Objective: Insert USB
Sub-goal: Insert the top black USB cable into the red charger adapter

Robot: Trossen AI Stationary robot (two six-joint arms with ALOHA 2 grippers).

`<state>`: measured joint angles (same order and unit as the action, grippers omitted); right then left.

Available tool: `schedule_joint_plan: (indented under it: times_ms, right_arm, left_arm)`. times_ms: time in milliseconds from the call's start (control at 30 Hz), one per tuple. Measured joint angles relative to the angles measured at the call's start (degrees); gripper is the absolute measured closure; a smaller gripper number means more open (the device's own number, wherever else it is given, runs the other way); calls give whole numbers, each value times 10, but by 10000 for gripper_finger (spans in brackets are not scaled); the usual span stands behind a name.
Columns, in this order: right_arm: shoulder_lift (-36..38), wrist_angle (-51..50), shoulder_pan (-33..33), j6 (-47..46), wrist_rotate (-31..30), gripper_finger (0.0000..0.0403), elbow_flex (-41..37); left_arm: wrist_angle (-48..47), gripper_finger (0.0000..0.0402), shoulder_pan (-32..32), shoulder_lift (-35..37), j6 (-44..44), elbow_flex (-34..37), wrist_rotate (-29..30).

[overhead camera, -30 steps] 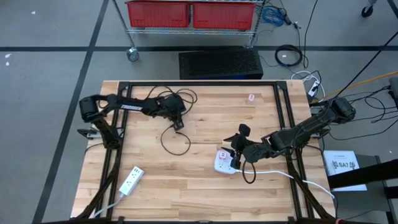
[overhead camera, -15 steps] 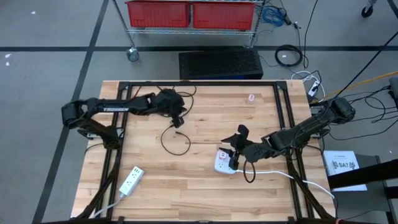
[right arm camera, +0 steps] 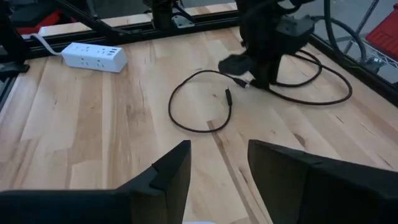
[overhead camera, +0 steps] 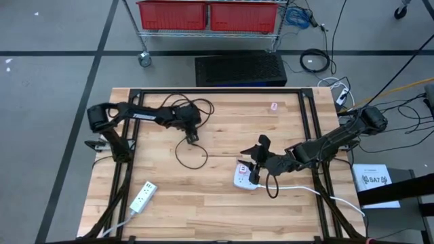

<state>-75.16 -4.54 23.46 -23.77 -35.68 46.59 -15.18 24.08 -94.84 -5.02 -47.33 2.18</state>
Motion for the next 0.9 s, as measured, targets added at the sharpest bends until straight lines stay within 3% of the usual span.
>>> schedule_joint_plan:
  times_ms: [200, 333, 433, 533, 900]
  right_arm:
    - [0, -3, 0, 0, 0, 250, 0]
    - [0, -3, 0, 0, 0, 250, 0]
    - [0, -3, 0, 0, 0, 250, 0]
    - [0, -3, 0, 0, 0, 250, 0]
    - [0, -7, 15, 5, -2, 250, 0]
  left_arm:
    - [13, 293, 2, -24, 1, -2, -9]
    - [14, 329, 2, -29, -4, -2, -16]
    - [16, 379, 2, -29, -14, -1, -17]
    - [20, 390, 2, -26, -14, 0, -17]
    - [94, 400, -17, 76, 18, 2, -26]
